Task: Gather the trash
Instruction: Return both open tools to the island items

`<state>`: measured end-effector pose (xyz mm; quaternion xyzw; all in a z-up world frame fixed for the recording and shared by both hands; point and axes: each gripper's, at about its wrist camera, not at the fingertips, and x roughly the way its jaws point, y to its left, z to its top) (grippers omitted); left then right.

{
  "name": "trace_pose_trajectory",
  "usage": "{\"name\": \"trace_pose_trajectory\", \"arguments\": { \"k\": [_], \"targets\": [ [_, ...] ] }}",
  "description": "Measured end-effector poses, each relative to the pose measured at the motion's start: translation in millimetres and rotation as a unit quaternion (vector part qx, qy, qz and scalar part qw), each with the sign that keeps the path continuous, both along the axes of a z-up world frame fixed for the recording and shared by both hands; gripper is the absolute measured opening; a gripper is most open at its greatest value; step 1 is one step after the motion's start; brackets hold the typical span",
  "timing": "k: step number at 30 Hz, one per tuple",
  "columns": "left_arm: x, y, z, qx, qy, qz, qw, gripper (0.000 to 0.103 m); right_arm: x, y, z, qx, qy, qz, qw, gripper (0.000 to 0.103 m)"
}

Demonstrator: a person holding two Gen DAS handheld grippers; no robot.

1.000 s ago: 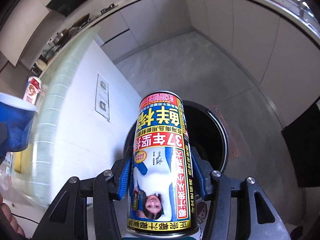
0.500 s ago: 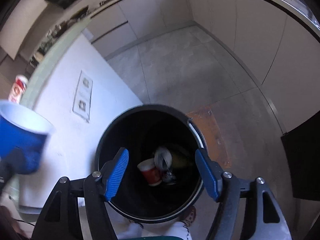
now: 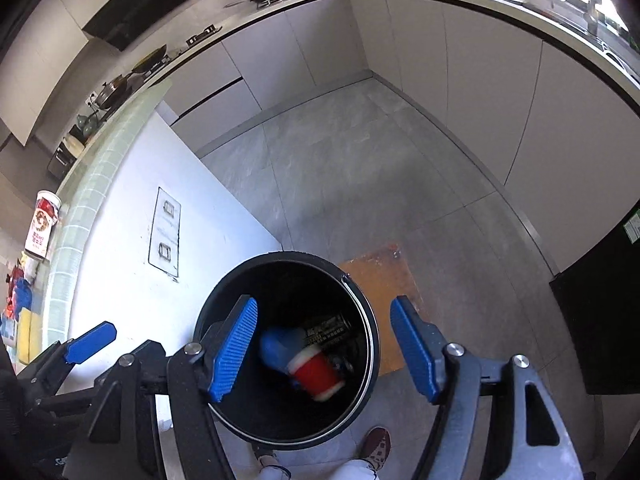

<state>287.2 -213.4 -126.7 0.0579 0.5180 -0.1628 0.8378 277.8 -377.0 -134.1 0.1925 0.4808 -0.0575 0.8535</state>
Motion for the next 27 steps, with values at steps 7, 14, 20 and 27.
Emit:
{"name": "trace_pose_trajectory", "arguments": {
  "k": [7, 14, 20, 27],
  "targets": [
    [-7, 27, 53, -0.030, -0.033, -0.001, 0.9990, 0.083, -6, 26, 33, -0.006, -0.015, -0.001, 1.000, 0.071],
    [-7, 126, 99, -0.049, -0.062, 0.049, 0.9957, 0.084, 0, 108, 83, -0.003, -0.050, 0.029, 0.998, 0.071],
    [3, 247, 104, -0.035, -0.071, 0.124, 0.9891, 0.084, 15, 213, 108, 0.000, -0.068, 0.064, 0.996, 0.072],
    [14, 377, 100, -0.027, -0.077, 0.177, 0.9809, 0.084, 31, 334, 118, -0.004, -0.075, 0.087, 0.993, 0.073]
  ]
}}
